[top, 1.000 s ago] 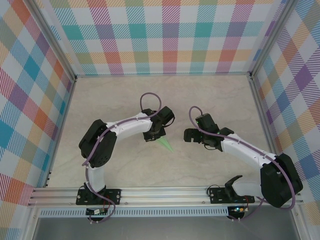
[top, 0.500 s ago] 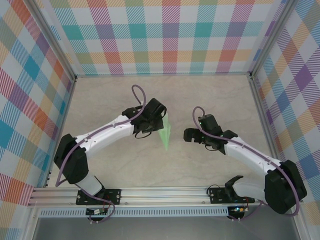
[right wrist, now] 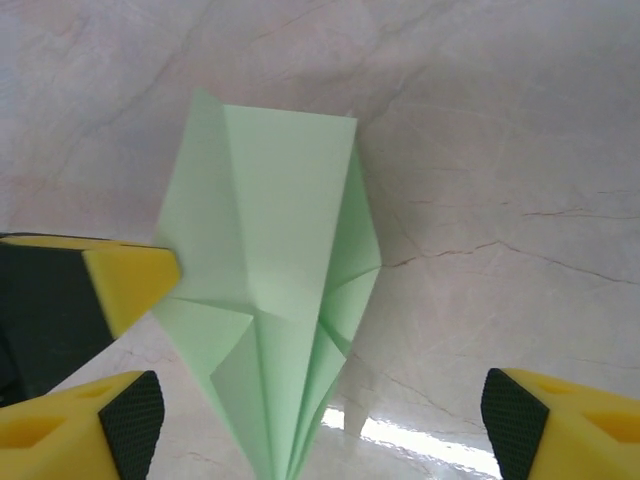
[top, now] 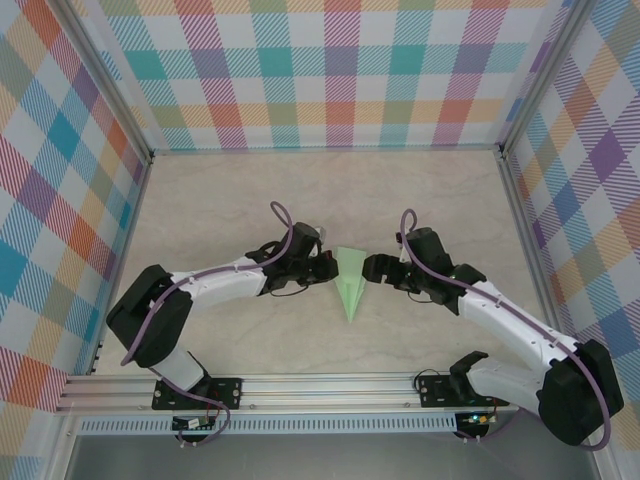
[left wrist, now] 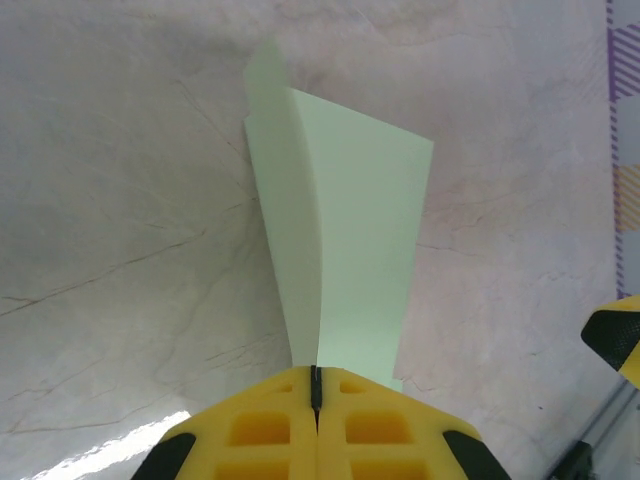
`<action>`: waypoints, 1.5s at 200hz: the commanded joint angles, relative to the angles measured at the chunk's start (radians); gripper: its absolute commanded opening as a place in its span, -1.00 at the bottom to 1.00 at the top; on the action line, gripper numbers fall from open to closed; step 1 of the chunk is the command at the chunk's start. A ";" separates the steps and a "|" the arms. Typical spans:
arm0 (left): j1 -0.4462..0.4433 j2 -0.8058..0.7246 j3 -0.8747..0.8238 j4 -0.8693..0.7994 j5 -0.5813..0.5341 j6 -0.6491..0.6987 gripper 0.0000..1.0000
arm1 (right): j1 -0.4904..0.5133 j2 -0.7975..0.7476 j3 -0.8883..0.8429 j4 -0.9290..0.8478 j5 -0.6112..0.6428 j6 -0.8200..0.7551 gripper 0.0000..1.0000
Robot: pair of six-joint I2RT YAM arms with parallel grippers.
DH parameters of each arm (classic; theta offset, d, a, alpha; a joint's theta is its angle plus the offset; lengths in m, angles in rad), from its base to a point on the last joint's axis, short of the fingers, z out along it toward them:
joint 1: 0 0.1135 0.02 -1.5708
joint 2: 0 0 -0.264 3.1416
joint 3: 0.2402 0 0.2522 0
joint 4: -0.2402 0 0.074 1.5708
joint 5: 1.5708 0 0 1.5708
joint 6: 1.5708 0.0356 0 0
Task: Fold a paper plane with a square sheet of paper (pick it up from the middle)
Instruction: Turn over a paper plane at the center of the table, then pick up the paper plane from the center of the table.
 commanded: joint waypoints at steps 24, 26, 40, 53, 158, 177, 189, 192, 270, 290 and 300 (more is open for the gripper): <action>0.034 -0.004 -0.092 0.185 0.061 -0.063 -1.00 | 0.053 0.088 0.015 0.048 -0.045 0.066 0.46; 0.036 -0.004 -0.095 0.188 0.060 -0.064 -1.00 | 0.057 0.093 0.018 0.049 -0.045 0.066 0.45; 0.047 -0.007 -0.131 0.206 0.053 -0.078 -1.00 | 0.083 0.140 0.035 0.057 -0.037 0.074 0.36; 0.057 -0.008 -0.155 0.213 0.050 -0.090 -1.00 | 0.109 0.182 0.057 0.054 -0.022 0.078 0.29; 0.069 -0.004 -0.186 0.136 -0.021 -0.109 -1.00 | 0.257 0.404 0.183 0.034 0.039 0.098 -0.08; 0.070 -0.008 -0.188 0.125 -0.028 -0.108 -1.00 | 0.270 0.430 0.201 0.021 0.055 0.097 -0.10; 0.070 -0.008 -0.185 0.117 -0.033 -0.107 -1.00 | 0.278 0.442 0.215 0.001 0.079 0.097 -0.09; 0.070 -0.008 -0.184 0.116 -0.032 -0.107 -1.00 | 0.280 0.445 0.217 -0.002 0.082 0.097 -0.09; 0.070 -0.007 -0.180 0.107 -0.029 -0.103 -1.00 | 0.308 0.484 0.246 -0.030 0.099 0.119 -0.09; 0.070 -0.002 -0.178 0.107 -0.026 -0.102 -1.00 | 0.319 0.460 0.231 0.012 0.074 0.099 -0.08; 0.071 -0.001 -0.178 0.107 -0.024 -0.103 -1.00 | 0.319 0.454 0.230 0.017 0.065 0.096 -0.08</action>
